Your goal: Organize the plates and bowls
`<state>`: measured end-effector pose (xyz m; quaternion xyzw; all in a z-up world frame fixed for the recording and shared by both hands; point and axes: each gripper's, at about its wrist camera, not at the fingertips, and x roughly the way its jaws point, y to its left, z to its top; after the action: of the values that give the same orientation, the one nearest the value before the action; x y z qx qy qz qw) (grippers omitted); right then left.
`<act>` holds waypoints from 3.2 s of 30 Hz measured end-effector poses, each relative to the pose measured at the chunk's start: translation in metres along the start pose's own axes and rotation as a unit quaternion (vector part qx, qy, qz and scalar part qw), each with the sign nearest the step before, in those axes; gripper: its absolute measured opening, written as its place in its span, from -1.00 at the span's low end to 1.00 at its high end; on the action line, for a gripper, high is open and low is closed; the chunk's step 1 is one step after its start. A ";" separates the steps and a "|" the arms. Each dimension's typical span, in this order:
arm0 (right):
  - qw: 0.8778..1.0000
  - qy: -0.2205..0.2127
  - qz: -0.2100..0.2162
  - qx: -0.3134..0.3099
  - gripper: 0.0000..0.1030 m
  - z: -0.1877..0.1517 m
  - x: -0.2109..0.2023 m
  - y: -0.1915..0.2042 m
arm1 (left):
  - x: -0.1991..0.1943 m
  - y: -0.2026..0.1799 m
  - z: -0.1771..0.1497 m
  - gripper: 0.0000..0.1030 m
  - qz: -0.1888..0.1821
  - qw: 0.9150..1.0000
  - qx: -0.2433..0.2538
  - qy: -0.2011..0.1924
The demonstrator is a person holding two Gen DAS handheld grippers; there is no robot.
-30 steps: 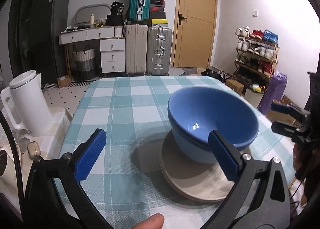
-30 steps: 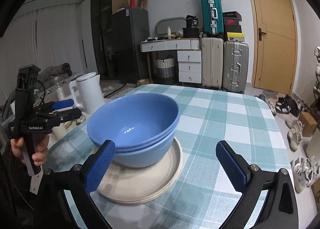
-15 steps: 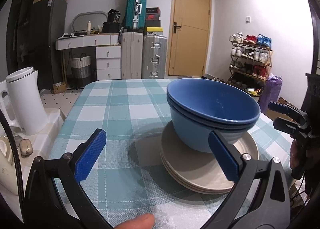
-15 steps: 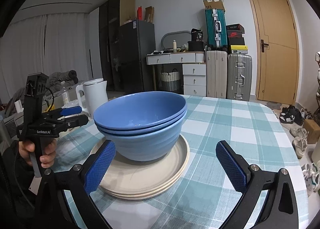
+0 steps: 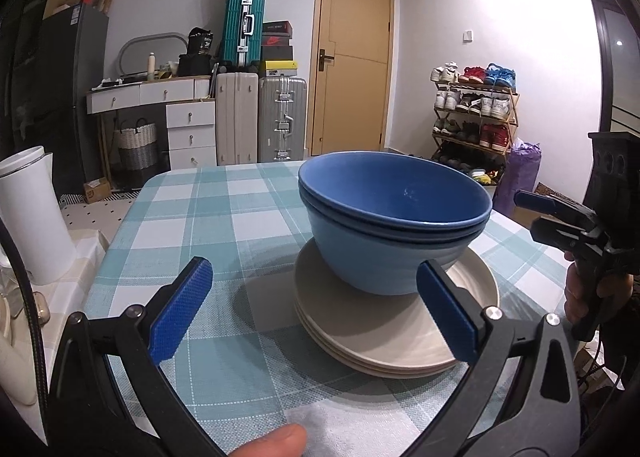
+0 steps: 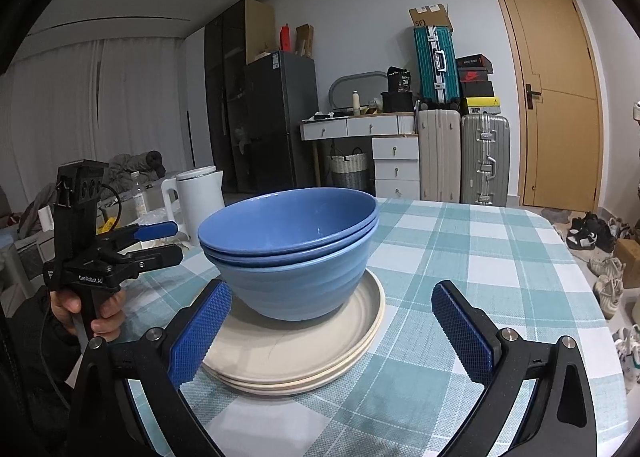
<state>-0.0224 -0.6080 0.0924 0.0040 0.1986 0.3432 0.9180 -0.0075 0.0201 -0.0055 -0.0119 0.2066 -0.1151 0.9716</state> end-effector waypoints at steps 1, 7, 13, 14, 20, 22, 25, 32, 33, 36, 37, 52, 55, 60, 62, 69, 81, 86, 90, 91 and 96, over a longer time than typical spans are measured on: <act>1.000 0.001 0.000 -0.003 0.99 0.000 0.000 0.001 | -0.001 0.000 0.000 0.98 0.000 1.000 0.000 0.000; 1.000 0.001 0.003 -0.021 0.99 -0.002 0.000 0.008 | 0.004 0.001 0.000 0.98 0.000 1.000 -0.002 -0.002; 1.000 -0.001 0.000 -0.013 0.99 -0.003 0.000 0.005 | 0.004 0.001 0.000 0.98 0.000 1.000 -0.002 -0.003; 1.000 -0.001 0.001 -0.013 0.99 -0.003 0.000 0.004 | 0.004 0.001 0.000 0.98 -0.001 1.000 -0.002 -0.002; 1.000 0.001 0.004 -0.018 0.99 -0.003 0.000 0.005 | 0.006 0.002 0.000 0.98 -0.002 1.000 -0.003 -0.002; 1.000 0.000 0.005 -0.020 0.99 -0.003 0.000 0.006 | 0.006 0.002 0.000 0.98 -0.001 1.000 -0.004 -0.002; 1.000 0.001 0.006 -0.020 0.99 -0.004 0.000 0.006 | 0.010 0.002 -0.002 0.98 -0.002 1.000 -0.005 -0.001; 1.000 0.001 0.005 -0.019 0.99 -0.004 0.000 0.007 | 0.009 0.002 -0.002 0.98 -0.002 1.000 -0.005 -0.001; 1.000 0.001 0.005 -0.019 0.99 -0.004 0.000 0.007 | 0.011 0.002 -0.002 0.98 -0.002 1.000 -0.005 -0.001; 1.000 0.001 0.006 -0.019 0.99 -0.004 0.000 0.006 | 0.011 0.002 -0.002 0.98 -0.002 1.000 -0.005 -0.001; 1.000 0.001 0.006 -0.019 0.99 -0.004 0.000 0.006 | 0.009 0.002 -0.002 0.98 -0.002 1.000 -0.005 -0.001; 1.000 0.001 0.006 -0.018 0.99 -0.004 0.000 0.006 | 0.012 0.003 -0.002 0.98 -0.002 1.000 -0.005 -0.002; 1.000 0.002 0.006 -0.017 0.99 -0.004 0.001 0.006 | 0.009 0.003 -0.001 0.98 -0.002 1.000 -0.005 -0.001; 1.000 0.001 0.006 -0.017 0.99 -0.004 0.000 0.006 | 0.010 0.003 -0.001 0.98 -0.002 1.000 -0.004 -0.002; 1.000 0.001 0.006 -0.017 0.99 -0.004 0.000 0.006 | 0.009 0.003 -0.001 0.98 -0.002 1.000 -0.004 -0.002; 1.000 0.003 0.008 -0.020 0.99 -0.005 0.002 0.007 | 0.010 0.004 -0.001 0.98 -0.001 1.000 -0.004 -0.003; 1.000 0.003 0.008 -0.021 0.99 -0.006 0.002 0.008 | 0.010 0.003 -0.002 0.98 -0.001 1.000 -0.003 -0.004; 1.000 0.003 0.008 -0.021 0.99 -0.006 0.002 0.007 | 0.009 0.003 -0.002 0.98 -0.001 1.000 -0.004 -0.003; 1.000 0.003 0.008 -0.020 0.99 -0.006 0.002 0.008 | 0.010 0.003 -0.002 0.98 -0.001 1.000 -0.004 -0.004; 1.000 0.003 0.008 -0.020 0.99 -0.006 0.002 0.007 | 0.009 0.003 -0.002 0.98 -0.001 1.000 -0.003 -0.004; 1.000 0.003 0.008 -0.020 0.99 -0.006 0.002 0.008 | 0.010 0.004 -0.003 0.98 -0.001 1.000 -0.004 -0.003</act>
<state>-0.0277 -0.6015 0.0874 -0.0143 0.1942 0.3543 0.9146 0.0013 0.0214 -0.0121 -0.0161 0.2041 -0.1150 0.9720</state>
